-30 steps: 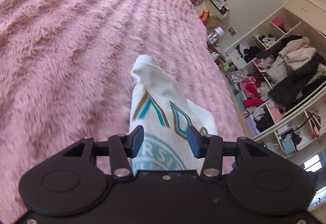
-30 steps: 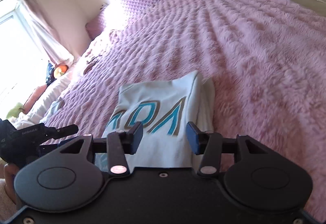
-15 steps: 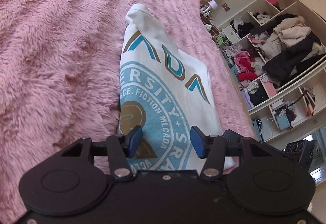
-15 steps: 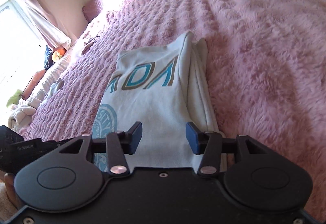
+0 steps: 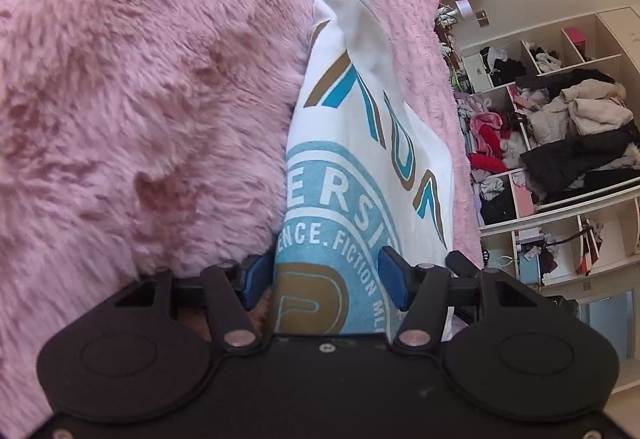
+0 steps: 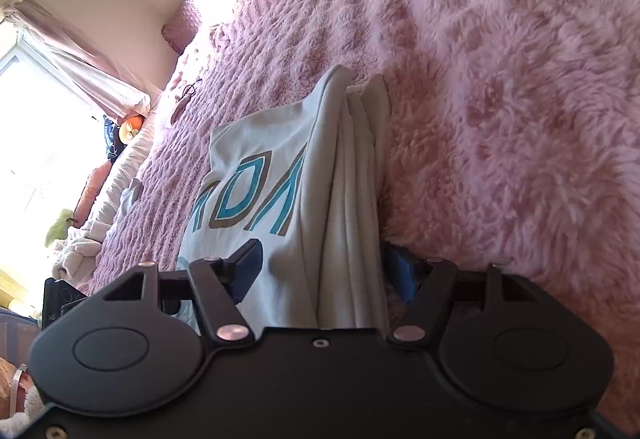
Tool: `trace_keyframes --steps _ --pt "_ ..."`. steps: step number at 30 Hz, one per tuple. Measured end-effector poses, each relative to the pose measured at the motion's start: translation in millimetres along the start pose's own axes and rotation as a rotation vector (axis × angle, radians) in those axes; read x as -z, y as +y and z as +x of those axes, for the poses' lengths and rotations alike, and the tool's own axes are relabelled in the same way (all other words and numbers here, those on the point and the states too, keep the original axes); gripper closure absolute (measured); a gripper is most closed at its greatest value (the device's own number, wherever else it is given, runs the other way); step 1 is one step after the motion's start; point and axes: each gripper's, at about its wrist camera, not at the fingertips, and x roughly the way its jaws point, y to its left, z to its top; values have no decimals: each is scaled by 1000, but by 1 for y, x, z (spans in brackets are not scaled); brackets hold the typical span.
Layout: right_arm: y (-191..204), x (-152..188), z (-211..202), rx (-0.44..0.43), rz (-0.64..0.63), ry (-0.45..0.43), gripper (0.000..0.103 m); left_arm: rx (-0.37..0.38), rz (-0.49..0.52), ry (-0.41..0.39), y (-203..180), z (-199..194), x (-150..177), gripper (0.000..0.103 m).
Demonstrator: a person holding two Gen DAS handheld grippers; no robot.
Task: Fold small clothes
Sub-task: 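Grasp the folded sweatshirt side with the left gripper while the right gripper grasps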
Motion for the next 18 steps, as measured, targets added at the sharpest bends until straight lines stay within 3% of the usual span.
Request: trace_keyframes --steps 6,18 --pt "26 -5 26 44 -92 26 26 5 32 53 -11 24 -15 36" --pt "23 -11 36 47 -116 38 24 38 5 62 -7 34 -21 34"
